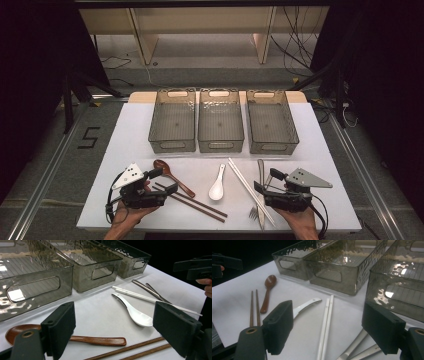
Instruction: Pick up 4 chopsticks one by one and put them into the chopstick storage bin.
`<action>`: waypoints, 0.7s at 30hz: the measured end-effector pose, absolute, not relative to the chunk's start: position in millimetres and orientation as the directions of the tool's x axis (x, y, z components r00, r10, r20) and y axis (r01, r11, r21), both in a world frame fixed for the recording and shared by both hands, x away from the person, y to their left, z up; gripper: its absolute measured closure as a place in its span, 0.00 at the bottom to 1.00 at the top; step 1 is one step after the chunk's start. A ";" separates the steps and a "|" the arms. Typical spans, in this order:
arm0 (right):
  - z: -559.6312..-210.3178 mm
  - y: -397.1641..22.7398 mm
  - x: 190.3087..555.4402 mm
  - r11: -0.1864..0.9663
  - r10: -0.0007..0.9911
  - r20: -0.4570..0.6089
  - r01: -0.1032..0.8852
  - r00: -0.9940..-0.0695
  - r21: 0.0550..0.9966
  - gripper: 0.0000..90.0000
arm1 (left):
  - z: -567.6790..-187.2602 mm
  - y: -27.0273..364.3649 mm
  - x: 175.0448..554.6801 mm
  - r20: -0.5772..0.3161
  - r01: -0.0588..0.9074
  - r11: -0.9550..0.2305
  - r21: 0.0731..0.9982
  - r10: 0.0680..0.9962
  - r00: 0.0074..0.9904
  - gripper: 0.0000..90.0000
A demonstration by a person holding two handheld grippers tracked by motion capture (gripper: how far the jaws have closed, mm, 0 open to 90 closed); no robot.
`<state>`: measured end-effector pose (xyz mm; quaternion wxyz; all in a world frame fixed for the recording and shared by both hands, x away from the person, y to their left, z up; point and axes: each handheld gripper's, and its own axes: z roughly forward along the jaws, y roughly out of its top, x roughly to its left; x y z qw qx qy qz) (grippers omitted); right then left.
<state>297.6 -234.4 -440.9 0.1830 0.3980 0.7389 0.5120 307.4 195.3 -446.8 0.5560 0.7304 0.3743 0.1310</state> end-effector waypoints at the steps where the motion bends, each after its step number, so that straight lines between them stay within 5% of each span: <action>1: -440.8 -234.2 298.0 0.161 0.775 0.137 0.402 -0.617 0.901 0.29 | -446.8 195.2 307.4 -0.225 0.402 -0.101 0.910 0.693 0.685 0.20; 21: -428.4 -226.6 318.8 0.279 0.797 0.132 0.554 -0.589 0.784 0.42 | -447.8 194.8 309.0 -0.225 0.405 -0.107 0.908 0.692 0.686 0.20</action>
